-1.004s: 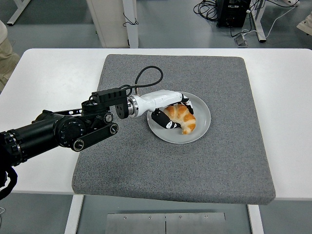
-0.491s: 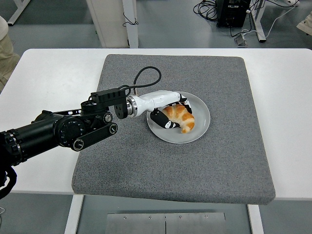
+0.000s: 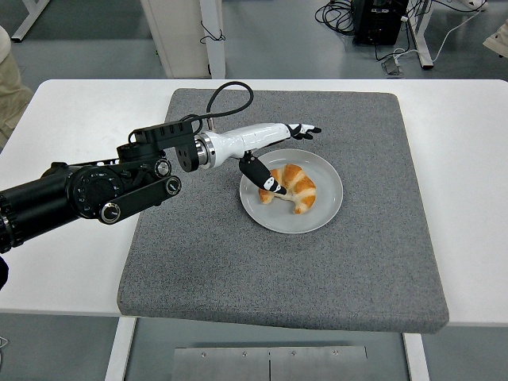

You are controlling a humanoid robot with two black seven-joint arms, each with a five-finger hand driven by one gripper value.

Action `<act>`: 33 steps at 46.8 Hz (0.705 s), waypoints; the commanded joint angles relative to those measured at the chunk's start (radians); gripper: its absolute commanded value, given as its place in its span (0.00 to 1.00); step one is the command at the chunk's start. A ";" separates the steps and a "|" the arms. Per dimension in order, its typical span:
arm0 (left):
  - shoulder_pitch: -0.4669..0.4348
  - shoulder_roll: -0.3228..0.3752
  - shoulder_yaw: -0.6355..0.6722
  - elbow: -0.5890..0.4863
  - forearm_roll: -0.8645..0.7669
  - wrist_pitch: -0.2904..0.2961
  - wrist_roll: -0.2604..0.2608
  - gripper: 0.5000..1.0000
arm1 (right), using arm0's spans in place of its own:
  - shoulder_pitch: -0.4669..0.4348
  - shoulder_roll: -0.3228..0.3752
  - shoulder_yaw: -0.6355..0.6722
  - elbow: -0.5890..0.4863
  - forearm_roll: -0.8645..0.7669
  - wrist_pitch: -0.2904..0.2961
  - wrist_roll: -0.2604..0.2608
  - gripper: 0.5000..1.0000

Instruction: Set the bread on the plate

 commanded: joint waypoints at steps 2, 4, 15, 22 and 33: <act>-0.019 0.029 -0.013 -0.022 -0.021 -0.001 -0.003 0.93 | 0.000 0.000 0.000 0.000 0.000 0.000 0.000 1.00; -0.025 0.042 -0.027 -0.036 -0.053 -0.001 -0.005 0.94 | 0.000 0.000 0.000 0.002 0.000 0.000 0.000 1.00; -0.077 0.161 -0.080 -0.099 -0.231 -0.001 -0.008 0.94 | 0.000 0.000 0.000 0.000 0.000 0.000 0.000 1.00; -0.082 0.216 -0.148 -0.099 -0.312 -0.013 -0.011 0.94 | 0.001 0.000 0.000 0.000 0.000 0.000 0.000 1.00; -0.076 0.288 -0.251 -0.088 -0.491 -0.045 -0.003 0.94 | 0.000 0.000 0.000 0.000 0.000 0.000 0.000 1.00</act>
